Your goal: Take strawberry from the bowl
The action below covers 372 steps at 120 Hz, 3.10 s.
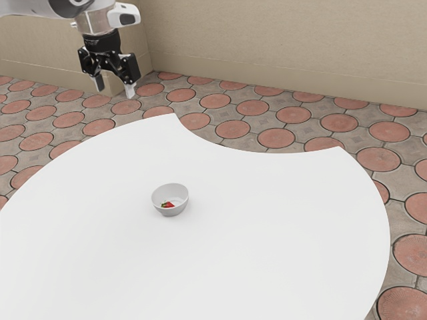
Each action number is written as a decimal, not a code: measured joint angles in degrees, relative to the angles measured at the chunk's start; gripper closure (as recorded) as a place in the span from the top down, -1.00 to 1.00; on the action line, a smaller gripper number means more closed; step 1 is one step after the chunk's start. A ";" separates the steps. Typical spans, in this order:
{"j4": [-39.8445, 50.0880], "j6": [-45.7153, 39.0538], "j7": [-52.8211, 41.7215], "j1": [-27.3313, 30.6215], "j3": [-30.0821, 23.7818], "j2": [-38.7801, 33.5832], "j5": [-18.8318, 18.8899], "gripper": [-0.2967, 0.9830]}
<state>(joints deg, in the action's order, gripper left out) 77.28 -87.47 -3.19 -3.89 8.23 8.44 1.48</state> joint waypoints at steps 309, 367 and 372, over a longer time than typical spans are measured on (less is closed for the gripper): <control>26.24 -44.36 76.38 -1.89 0.99 17.66 -4.62 0.05; 25.14 -44.64 78.58 -3.02 0.99 19.94 -5.50 0.03; 25.14 -44.67 78.78 -3.04 0.99 19.99 -5.91 0.03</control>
<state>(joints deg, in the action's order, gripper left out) 102.42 -132.13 75.58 -6.93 9.23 28.43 -4.43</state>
